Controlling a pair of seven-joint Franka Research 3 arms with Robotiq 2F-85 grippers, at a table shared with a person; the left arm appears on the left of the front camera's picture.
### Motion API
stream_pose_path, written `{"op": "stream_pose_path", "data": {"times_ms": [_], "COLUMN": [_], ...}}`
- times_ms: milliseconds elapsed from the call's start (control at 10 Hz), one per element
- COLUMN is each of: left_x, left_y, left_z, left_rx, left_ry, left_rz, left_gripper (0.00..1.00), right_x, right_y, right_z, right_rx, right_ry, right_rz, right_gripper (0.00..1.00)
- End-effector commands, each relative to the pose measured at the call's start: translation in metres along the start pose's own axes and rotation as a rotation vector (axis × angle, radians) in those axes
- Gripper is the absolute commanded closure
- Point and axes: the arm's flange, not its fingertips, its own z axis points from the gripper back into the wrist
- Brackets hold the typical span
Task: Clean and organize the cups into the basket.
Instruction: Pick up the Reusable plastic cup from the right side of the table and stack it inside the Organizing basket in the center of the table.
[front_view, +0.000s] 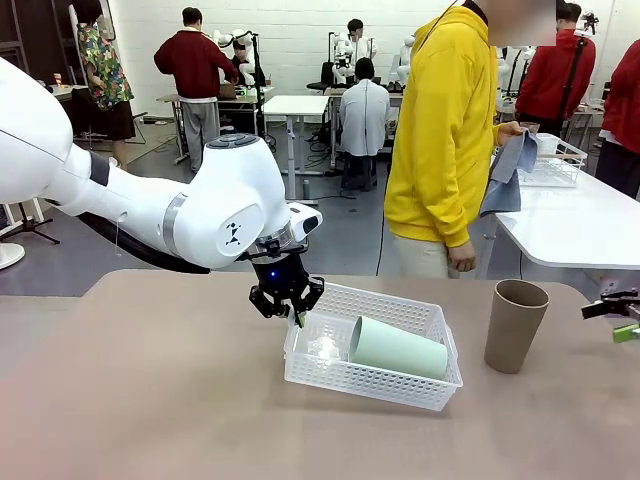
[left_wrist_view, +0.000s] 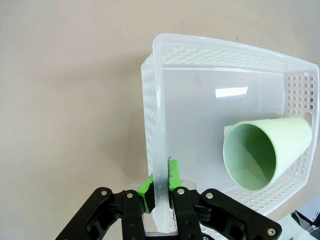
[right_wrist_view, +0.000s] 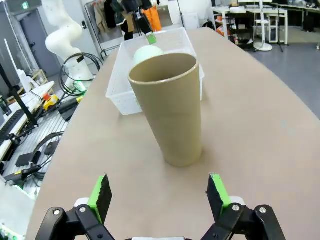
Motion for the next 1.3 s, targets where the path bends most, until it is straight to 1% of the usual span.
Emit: {"op": "stream_pose_path", "data": {"times_ms": [0,100,200,600,700,900,1000,1200], "left_x": [0.0,0.0,0.0,0.0,0.0,0.0,0.0,0.0], "left_y": [-0.001,-0.001,-0.001,-0.001,-0.001,-0.001,-0.001,-0.001], "left_z": [0.001,0.001,0.001,0.001,0.001,0.001,0.001,0.001], "left_rx": [-0.003,-0.003,-0.003,-0.003,-0.003,-0.003,-0.003,-0.003], "left_ry": [-0.001,-0.001,-0.001,-0.001,-0.001,-0.001,-0.001,-0.001], "left_rz": [-0.006,-0.006,-0.006,-0.006,-0.006,-0.006,-0.006,-0.006], "left_gripper": [1.0,1.0,1.0,1.0,1.0,1.0,1.0,1.0], "right_x": [-0.002,0.0,-0.004,-0.004,-0.005,0.001,0.003,0.007], "right_y": [0.015,0.02,0.002,0.002,0.005,0.015,0.019,0.022], "right_z": [-0.024,-0.028,-0.013,-0.013,-0.016,-0.043,-0.048,-0.057], "right_rx": [0.0,-0.018,0.006,0.006,-0.001,-0.058,-0.083,-0.182], "right_ry": [0.029,0.019,0.004,0.004,0.009,-0.019,-0.032,-0.042], "right_rz": [0.061,0.084,0.016,0.016,0.037,0.125,0.146,0.16], "right_gripper": [0.0,0.0,0.0,0.0,0.0,0.0,0.0,0.0]}}
